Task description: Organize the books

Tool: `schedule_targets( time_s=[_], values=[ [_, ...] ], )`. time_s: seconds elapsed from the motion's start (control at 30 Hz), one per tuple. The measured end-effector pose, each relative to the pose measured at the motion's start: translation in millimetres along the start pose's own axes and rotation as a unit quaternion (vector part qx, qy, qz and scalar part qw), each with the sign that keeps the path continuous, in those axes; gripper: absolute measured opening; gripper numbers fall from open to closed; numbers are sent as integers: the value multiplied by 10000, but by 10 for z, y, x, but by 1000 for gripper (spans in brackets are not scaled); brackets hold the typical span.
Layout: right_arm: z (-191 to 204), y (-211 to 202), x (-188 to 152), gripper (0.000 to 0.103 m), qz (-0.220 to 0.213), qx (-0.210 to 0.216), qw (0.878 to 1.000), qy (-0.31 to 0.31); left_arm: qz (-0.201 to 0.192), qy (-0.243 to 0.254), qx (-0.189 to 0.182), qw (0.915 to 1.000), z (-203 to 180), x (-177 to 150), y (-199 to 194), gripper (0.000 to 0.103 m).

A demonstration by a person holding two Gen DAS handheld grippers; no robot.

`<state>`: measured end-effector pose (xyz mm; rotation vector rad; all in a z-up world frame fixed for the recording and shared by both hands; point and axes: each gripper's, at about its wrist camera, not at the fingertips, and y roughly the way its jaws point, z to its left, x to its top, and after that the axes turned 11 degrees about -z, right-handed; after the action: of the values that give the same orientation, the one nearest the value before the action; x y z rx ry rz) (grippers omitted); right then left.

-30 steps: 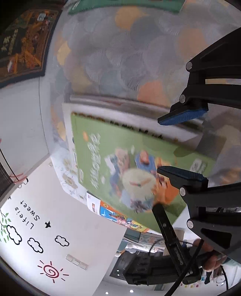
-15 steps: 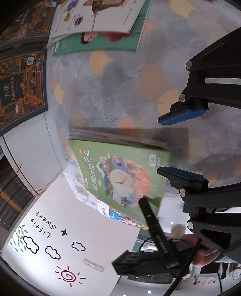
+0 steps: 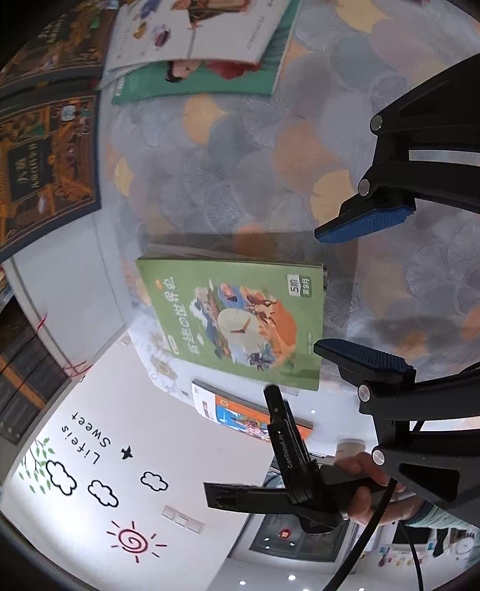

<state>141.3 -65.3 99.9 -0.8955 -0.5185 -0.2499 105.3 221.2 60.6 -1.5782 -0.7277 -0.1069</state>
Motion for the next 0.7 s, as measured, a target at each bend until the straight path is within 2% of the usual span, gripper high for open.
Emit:
schedule_targets(
  time_s=[0.03,0.13,0.2,0.33,0.47,0.7],
  values=[
    [-19,-32,-7,53,-18,-10,10000,3,-165,170,202,9995,-16,-27,-114,42],
    [-100,-170,-82,53,-43,-62,9999,121,-527,735,373,9952,-240,-84,-418,42],
    [-160,-296,-166,53,-61,-146,9997,197,-753,963,355,9919,-433,-125,-604,42],
    [-286,-629,-347,53,-174,-411,9985,318,-1165,1397,105,9833,-948,-198,-969,42],
    [-441,-1061,-528,53,-394,-781,9952,451,-1389,1711,-350,9748,-1440,-268,-1206,42],
    [-706,-1759,-712,54,-913,-1380,9829,803,-1472,2219,-1090,9577,-2189,-512,-1488,42]
  ],
)
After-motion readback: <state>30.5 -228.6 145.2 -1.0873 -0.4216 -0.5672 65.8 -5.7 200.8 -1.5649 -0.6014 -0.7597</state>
